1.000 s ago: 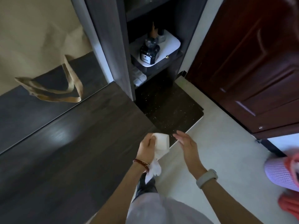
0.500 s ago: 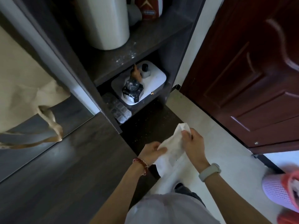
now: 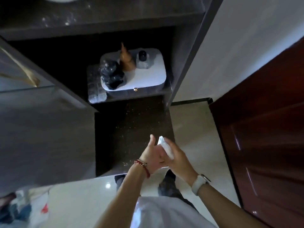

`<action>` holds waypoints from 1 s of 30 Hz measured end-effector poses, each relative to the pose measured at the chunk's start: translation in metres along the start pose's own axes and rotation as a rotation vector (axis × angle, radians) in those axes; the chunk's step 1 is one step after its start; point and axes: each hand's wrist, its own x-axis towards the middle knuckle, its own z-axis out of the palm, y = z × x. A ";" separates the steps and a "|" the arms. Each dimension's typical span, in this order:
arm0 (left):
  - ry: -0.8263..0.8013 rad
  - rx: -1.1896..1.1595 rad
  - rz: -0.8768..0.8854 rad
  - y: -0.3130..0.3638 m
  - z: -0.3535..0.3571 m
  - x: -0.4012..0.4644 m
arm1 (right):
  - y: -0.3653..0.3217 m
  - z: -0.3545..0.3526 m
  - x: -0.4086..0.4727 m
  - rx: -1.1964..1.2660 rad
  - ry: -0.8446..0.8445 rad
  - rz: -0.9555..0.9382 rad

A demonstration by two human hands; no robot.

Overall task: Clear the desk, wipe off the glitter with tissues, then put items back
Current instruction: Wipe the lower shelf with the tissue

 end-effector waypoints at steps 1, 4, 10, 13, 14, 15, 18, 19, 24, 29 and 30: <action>0.013 -0.059 0.014 -0.005 -0.004 0.006 | 0.006 -0.007 0.003 0.002 0.000 -0.029; 0.265 -0.049 0.140 -0.027 -0.033 0.026 | 0.023 -0.026 0.023 -0.245 0.143 -0.125; 0.920 0.502 0.420 -0.078 -0.093 0.050 | 0.077 -0.015 0.088 -0.679 0.072 -0.288; 1.060 0.698 0.478 -0.097 -0.120 0.067 | 0.127 0.024 0.067 -1.048 -0.171 -0.392; 1.095 0.748 0.495 -0.103 -0.126 0.071 | 0.140 0.035 0.054 -1.112 -0.225 -0.465; 1.120 0.785 0.511 -0.110 -0.132 0.075 | 0.148 0.041 0.043 -1.152 -0.296 -0.546; 1.190 0.917 0.529 -0.123 -0.142 0.080 | 0.146 0.026 0.057 -1.227 -0.397 -0.769; 1.206 0.957 0.520 -0.125 -0.145 0.081 | 0.141 0.017 0.074 -1.237 -0.360 -0.774; 1.251 0.982 0.525 -0.135 -0.157 0.085 | 0.117 0.035 0.119 -1.096 0.029 -0.372; 1.238 0.977 0.530 -0.138 -0.161 0.084 | 0.137 0.067 0.056 -1.155 -0.435 -0.825; 1.236 0.969 0.530 -0.138 -0.162 0.084 | 0.131 0.057 0.067 -1.167 -0.491 -0.880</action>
